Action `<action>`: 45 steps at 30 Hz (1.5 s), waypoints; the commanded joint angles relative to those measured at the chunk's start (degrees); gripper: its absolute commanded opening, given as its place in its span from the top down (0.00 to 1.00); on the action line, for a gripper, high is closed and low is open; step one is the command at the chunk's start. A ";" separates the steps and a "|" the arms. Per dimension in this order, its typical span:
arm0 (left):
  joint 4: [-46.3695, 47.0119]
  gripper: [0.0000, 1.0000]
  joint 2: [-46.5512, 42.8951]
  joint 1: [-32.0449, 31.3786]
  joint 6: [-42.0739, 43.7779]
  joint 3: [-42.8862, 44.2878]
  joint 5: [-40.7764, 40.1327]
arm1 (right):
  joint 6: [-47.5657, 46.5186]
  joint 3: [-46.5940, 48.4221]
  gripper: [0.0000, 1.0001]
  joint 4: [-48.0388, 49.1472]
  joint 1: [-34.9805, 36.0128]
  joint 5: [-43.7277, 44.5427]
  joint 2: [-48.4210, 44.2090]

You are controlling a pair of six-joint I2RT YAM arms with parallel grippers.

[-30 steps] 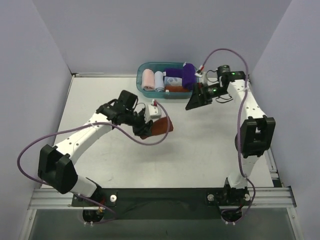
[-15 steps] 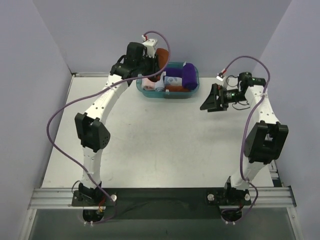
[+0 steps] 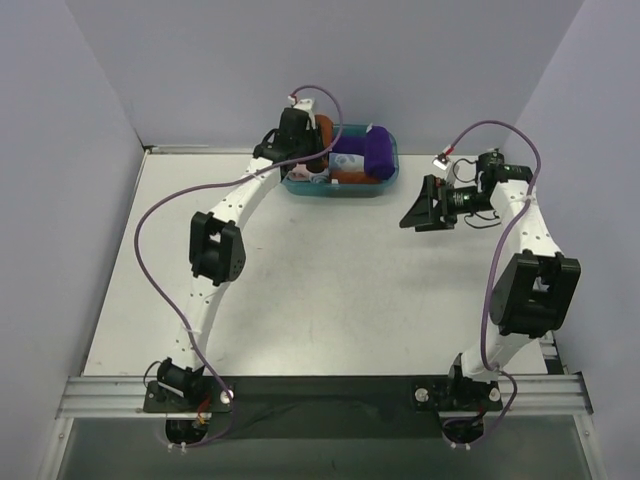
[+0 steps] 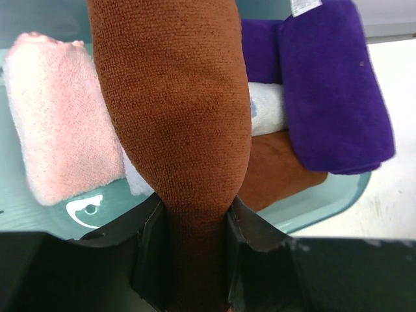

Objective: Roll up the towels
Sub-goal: Place the rolled towel into the container

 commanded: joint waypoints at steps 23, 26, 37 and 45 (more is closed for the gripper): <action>13.86 0.84 7.64 2.71 -2.61 -1.90 -5.28 | 0.68 -3.05 0.00 -0.23 0.00 0.75 -2.89; 13.51 0.80 7.64 2.62 -3.23 -3.13 -4.05 | 0.85 -2.87 0.00 -0.32 -0.09 0.93 -2.98; 13.60 0.22 3.52 2.62 -2.44 -4.63 -4.22 | 1.38 -2.61 0.00 -0.23 0.00 1.37 -4.56; 12.90 0.03 -0.88 2.62 3.36 -0.77 -6.33 | 2.08 -2.17 0.00 -0.23 0.00 0.84 -6.49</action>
